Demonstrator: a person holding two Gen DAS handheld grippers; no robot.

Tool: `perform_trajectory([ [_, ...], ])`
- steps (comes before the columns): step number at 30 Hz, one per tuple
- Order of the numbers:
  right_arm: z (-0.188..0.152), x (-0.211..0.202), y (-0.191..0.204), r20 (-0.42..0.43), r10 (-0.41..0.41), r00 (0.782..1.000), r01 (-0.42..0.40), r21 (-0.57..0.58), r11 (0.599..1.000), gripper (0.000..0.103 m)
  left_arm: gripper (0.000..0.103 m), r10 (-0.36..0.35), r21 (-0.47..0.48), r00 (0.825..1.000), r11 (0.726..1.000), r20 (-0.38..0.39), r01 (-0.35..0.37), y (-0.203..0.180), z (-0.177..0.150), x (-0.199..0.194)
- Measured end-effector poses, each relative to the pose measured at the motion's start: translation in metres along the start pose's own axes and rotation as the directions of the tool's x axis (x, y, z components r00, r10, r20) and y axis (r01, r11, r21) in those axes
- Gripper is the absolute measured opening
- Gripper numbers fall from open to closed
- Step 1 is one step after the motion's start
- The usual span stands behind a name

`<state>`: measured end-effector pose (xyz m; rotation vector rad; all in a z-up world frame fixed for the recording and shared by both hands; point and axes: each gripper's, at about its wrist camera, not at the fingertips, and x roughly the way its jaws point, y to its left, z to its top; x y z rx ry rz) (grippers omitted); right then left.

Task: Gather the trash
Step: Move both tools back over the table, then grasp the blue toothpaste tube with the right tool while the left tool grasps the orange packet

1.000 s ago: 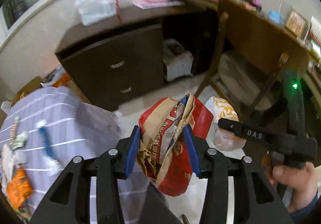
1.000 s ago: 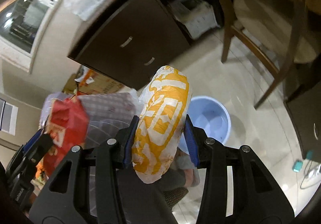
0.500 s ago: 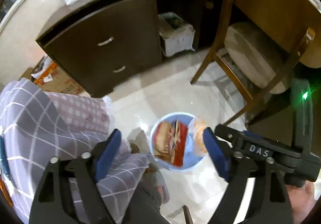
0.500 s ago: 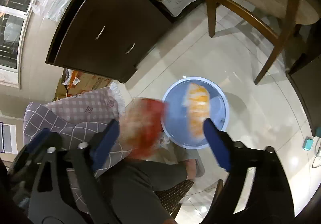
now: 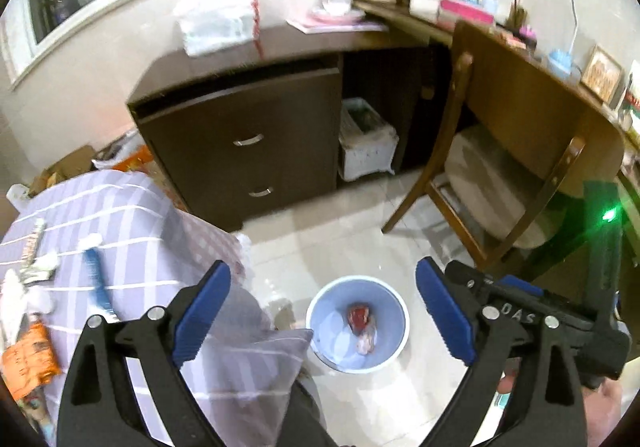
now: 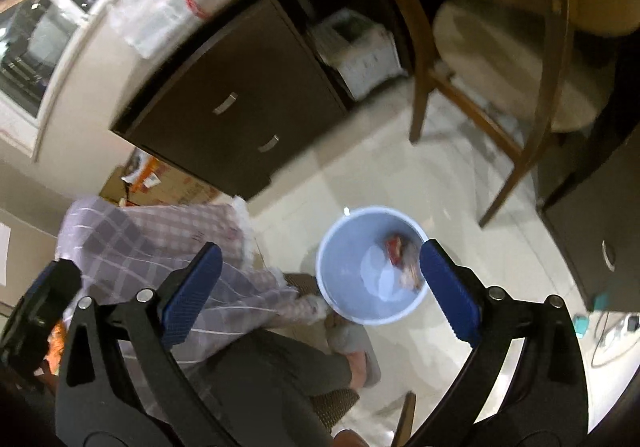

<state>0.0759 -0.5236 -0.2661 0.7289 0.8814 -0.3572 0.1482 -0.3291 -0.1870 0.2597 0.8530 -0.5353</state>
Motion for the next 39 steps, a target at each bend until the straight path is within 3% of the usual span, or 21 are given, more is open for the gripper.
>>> perform_trajectory([
  [6,-0.001,-0.05,0.063,0.087,0.067,0.994,-0.056,-0.123,0.991,0.097,0.094,0.043,-0.056,0.99,0.998,0.137,-0.036,0.036,-0.005,-0.068],
  [13,-0.018,-0.082,0.131,0.086,0.137,0.987,-0.111,-0.254,0.961,0.097,0.095,0.134,-0.141,0.969,0.984,0.208,-0.106,0.089,-0.022,-0.126],
  [19,-0.043,-0.09,0.196,0.07,0.166,0.984,-0.123,-0.415,0.901,0.097,0.095,0.236,-0.233,0.949,0.955,0.21,-0.186,0.141,-0.045,-0.158],
  [29,-0.081,-0.079,0.264,0.032,0.162,0.986,-0.115,-0.571,0.813,0.097,0.095,0.361,-0.375,0.915,0.885,0.181,-0.275,0.222,-0.091,-0.195],
  [36,-0.096,-0.046,0.287,-0.025,0.13,0.991,-0.116,-0.642,0.758,0.097,0.095,0.369,-0.375,0.914,0.882,0.168,-0.287,0.247,-0.118,-0.198],
  [39,-0.099,-0.025,0.295,-0.046,0.115,0.992,-0.118,-0.649,0.751,0.097,0.095,0.347,-0.346,0.923,0.897,0.168,-0.274,0.25,-0.122,-0.194],
])
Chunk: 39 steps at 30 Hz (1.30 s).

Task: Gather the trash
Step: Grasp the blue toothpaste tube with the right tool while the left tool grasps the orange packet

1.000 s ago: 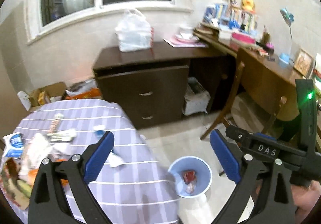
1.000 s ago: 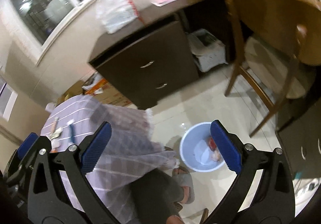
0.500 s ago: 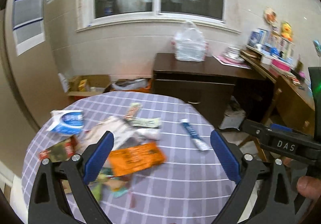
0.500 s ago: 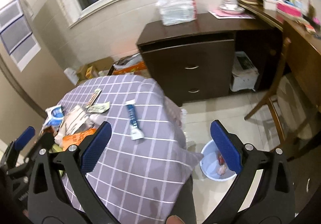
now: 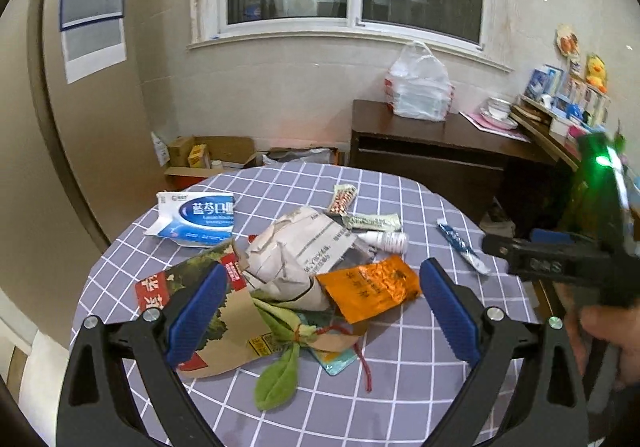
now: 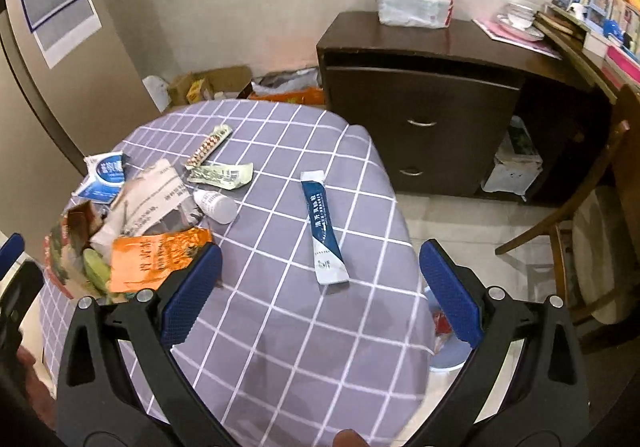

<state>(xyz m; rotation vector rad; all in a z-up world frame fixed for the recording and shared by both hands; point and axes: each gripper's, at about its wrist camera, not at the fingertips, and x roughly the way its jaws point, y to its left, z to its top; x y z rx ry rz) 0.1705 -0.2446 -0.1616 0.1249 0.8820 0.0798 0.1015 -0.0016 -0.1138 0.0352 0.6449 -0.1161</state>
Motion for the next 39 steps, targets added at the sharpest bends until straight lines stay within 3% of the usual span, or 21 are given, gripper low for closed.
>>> perform_trajectory([
  [2,0.002,0.014,0.003,-0.019,-0.002,1.0,0.001,-0.012,1.0,0.094,0.095,-0.013,0.017,1.0,1.0,-0.009,0.013,-0.004,0.0,0.005],
  [8,0.008,0.06,0.001,-0.086,-0.011,0.996,0.008,-0.042,0.999,0.062,0.095,-0.054,0.13,0.996,0.99,-0.068,0.062,-0.022,-0.001,0.036],
  [10,0.01,0.069,0.001,-0.099,-0.008,0.995,0.003,-0.055,0.998,0.05,0.095,-0.057,0.203,0.994,0.976,-0.098,0.076,-0.034,-0.001,0.054],
  [12,0.011,0.072,0.004,-0.079,-0.03,0.996,0.023,-0.094,0.995,0.03,0.095,-0.039,0.271,0.99,0.959,-0.138,0.076,-0.043,-0.003,0.073],
  [15,0.012,0.07,-0.002,-0.087,0.002,0.996,-0.009,-0.08,0.997,0.016,0.095,-0.019,0.358,0.983,0.93,-0.185,0.086,-0.052,-0.006,0.098],
  [20,0.001,0.059,-0.015,-0.093,0.073,0.993,-0.077,-0.044,0.996,0.016,0.095,-0.062,0.435,0.956,0.88,-0.288,0.188,-0.06,-0.009,0.125],
  [23,-0.004,0.053,-0.023,-0.09,0.096,0.991,-0.098,-0.01,0.995,0.016,0.095,-0.051,0.481,0.947,0.852,-0.317,0.207,-0.067,-0.015,0.133],
  [26,-0.007,0.045,-0.026,-0.08,0.112,0.99,-0.112,0.008,0.994,0.016,0.092,-0.098,0.44,0.933,0.862,-0.346,0.254,-0.068,-0.013,0.135],
  [28,-0.006,0.039,-0.028,-0.07,0.123,0.99,-0.122,0.013,0.992,0.016,0.06,-0.13,0.415,0.926,0.866,-0.353,0.28,-0.069,-0.013,0.133],
  [29,-0.006,0.038,-0.028,-0.066,0.123,0.99,-0.123,0.014,0.992,0.016,0.055,-0.143,0.406,0.925,0.867,-0.353,0.289,-0.07,-0.013,0.131],
  [36,-0.005,0.024,-0.033,-0.046,0.138,0.989,-0.137,0.026,0.99,0.016,0.052,-0.201,0.292,0.911,0.903,-0.36,0.315,-0.06,-0.017,0.125],
  [39,-0.007,0.017,-0.035,-0.036,0.147,0.988,-0.146,0.038,0.989,0.016,0.051,-0.211,0.275,0.917,0.91,-0.339,0.311,-0.059,-0.019,0.115],
])
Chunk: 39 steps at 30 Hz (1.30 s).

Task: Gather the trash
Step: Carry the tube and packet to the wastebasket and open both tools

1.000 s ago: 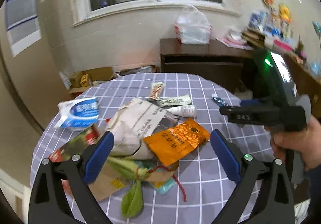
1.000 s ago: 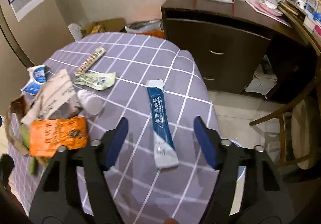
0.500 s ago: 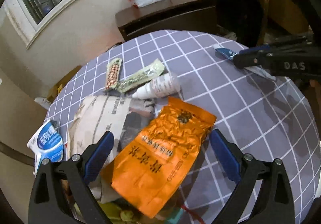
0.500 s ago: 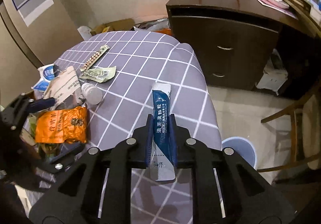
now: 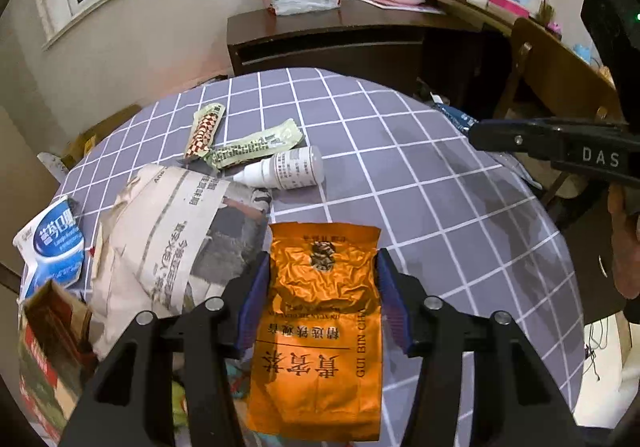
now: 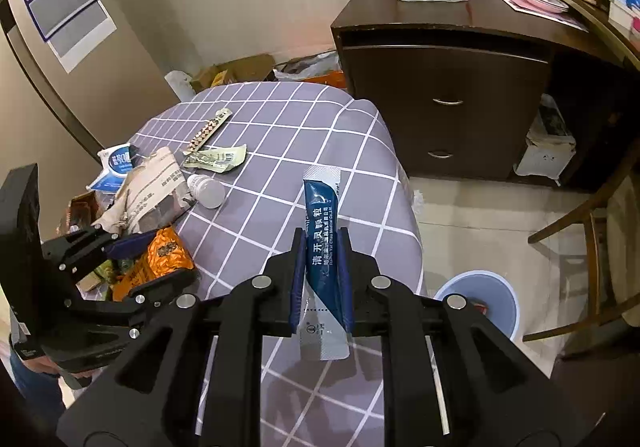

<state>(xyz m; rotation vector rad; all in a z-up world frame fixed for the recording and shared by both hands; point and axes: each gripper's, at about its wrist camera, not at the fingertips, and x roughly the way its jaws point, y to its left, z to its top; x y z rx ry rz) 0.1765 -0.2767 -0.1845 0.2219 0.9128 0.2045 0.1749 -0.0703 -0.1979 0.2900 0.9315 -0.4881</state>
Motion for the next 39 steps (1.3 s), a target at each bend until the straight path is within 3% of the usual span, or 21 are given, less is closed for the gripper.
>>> perform_trajectory([
  [12,0.002,-0.05,-0.024,0.094,0.005,0.996,-0.009,0.043,0.999,0.016,0.051,-0.037,-0.047,0.989,0.998,0.145,0.045,-0.033,0.023,-0.045],
  [20,0.003,-0.093,-0.071,0.18,-0.023,0.983,-0.002,0.137,0.991,0.016,0.051,-0.109,-0.013,0.978,0.994,0.18,0.113,-0.082,0.057,-0.042],
  [29,-0.018,-0.123,-0.16,0.207,-0.133,0.969,0.062,0.318,0.946,0.016,0.051,-0.219,0.051,0.966,0.976,0.135,0.214,-0.164,0.09,-0.008],
  [39,-0.056,-0.096,-0.236,0.12,-0.17,0.978,0.098,0.458,0.884,0.016,0.052,-0.252,0.106,0.968,0.962,-0.014,0.252,-0.236,0.101,0.058],
])
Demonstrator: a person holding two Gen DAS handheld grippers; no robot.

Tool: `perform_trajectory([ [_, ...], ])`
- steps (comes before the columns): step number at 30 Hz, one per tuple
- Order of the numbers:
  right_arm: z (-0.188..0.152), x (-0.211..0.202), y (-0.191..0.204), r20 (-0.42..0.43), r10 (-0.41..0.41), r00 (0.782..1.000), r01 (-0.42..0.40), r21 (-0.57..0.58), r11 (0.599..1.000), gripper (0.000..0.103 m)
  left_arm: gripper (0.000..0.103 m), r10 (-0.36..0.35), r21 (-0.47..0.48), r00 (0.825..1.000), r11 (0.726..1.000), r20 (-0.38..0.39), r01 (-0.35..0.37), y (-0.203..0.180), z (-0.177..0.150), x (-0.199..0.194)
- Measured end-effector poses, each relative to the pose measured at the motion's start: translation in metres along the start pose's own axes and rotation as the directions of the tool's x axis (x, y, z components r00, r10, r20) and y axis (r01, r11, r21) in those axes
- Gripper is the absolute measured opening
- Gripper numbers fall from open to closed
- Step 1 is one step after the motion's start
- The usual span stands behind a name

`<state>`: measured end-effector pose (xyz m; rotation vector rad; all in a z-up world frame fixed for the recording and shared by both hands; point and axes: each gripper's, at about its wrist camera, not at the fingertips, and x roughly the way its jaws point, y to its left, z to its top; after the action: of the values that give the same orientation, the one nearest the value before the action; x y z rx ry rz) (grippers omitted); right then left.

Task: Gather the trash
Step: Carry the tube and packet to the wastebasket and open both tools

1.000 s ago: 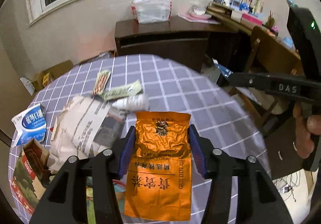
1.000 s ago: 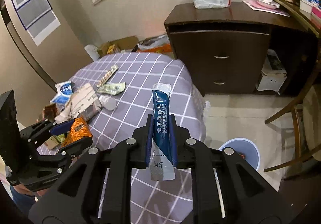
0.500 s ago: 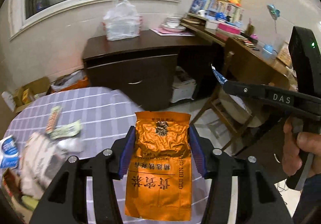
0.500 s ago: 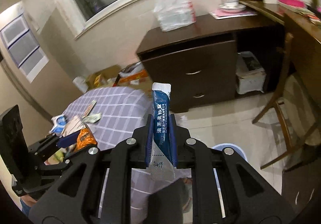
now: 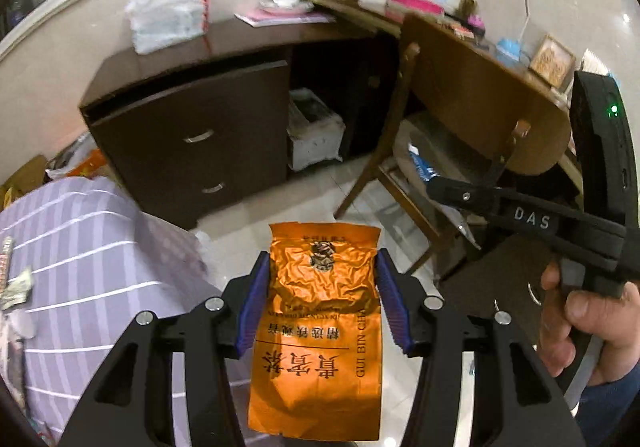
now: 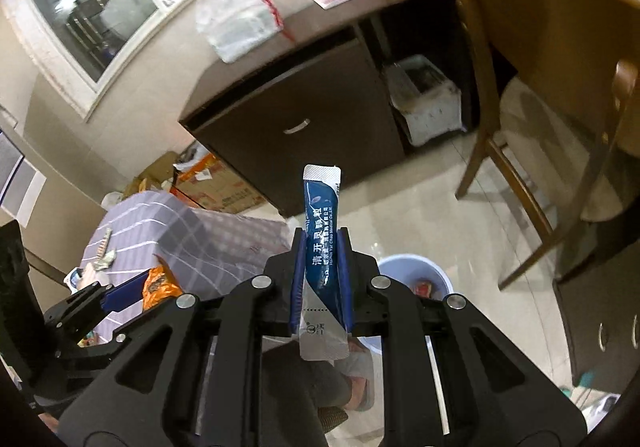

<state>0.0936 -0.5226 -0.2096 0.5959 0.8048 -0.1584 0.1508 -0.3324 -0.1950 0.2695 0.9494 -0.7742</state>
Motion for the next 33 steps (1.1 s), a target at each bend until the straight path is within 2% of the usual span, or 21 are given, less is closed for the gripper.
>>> perform_trajectory([
  [6,-0.012,0.044,-0.039,-0.095,-0.019,0.995,0.026,0.072,0.997,0.016,0.052,-0.009,0.025,0.994,1.0,-0.11,0.012,-0.018,0.003,0.054],
  [11,-0.02,0.073,-0.061,-0.151,-0.007,0.989,0.027,0.129,0.991,0.017,0.053,-0.015,0.023,0.986,1.0,-0.168,0.019,-0.025,0.007,0.088],
  [12,-0.022,0.079,-0.067,-0.159,-0.004,0.987,0.028,0.148,0.989,0.017,0.058,-0.005,0.013,0.985,1.0,-0.174,0.007,-0.024,0.009,0.094],
  [13,-0.023,0.082,-0.071,-0.167,-0.004,0.986,0.031,0.157,0.987,0.017,0.072,0.004,0.004,0.984,1.0,-0.179,-0.003,-0.022,0.01,0.096],
  [14,-0.024,0.087,-0.074,-0.181,-0.005,0.984,0.036,0.169,0.985,0.025,0.079,0.01,-0.003,0.984,1.0,-0.18,-0.011,-0.021,0.01,0.096],
  [15,-0.025,0.089,-0.077,-0.188,-0.004,0.982,0.038,0.179,0.983,0.053,0.087,0.026,-0.012,0.985,1.0,-0.168,-0.028,-0.018,0.012,0.094],
  [16,-0.027,0.09,-0.081,-0.184,-0.005,0.983,0.042,0.197,0.979,0.068,0.088,0.038,-0.017,0.988,0.999,-0.15,-0.041,-0.015,0.013,0.091],
  [17,-0.028,0.088,-0.083,-0.169,-0.004,0.986,0.041,0.212,0.976,0.073,0.089,0.05,-0.019,0.989,0.998,-0.138,-0.054,-0.012,0.014,0.088],
  [19,-0.029,0.086,-0.085,-0.162,0.007,0.987,0.032,0.235,0.972,0.079,0.092,0.077,-0.022,0.989,0.997,-0.124,-0.081,-0.007,0.015,0.082],
  [20,-0.03,0.085,-0.085,-0.159,0.001,0.987,0.037,0.239,0.97,0.09,0.092,0.084,-0.024,0.989,0.996,-0.118,-0.087,-0.005,0.015,0.079],
  [21,-0.029,0.083,-0.084,-0.152,-0.009,0.988,0.046,0.239,0.97,0.094,0.092,0.087,-0.03,0.99,0.995,-0.107,-0.091,-0.001,0.015,0.074],
  [27,-0.024,0.066,-0.069,-0.123,-0.066,0.99,0.091,0.215,0.972,0.097,0.093,0.1,-0.066,0.994,0.993,-0.036,-0.102,0.012,0.015,0.037],
  [33,-0.015,0.036,-0.04,-0.045,-0.067,0.997,0.074,0.173,0.982,0.097,0.094,0.136,-0.061,0.989,0.989,0.055,-0.132,0.016,0.011,-0.01],
])
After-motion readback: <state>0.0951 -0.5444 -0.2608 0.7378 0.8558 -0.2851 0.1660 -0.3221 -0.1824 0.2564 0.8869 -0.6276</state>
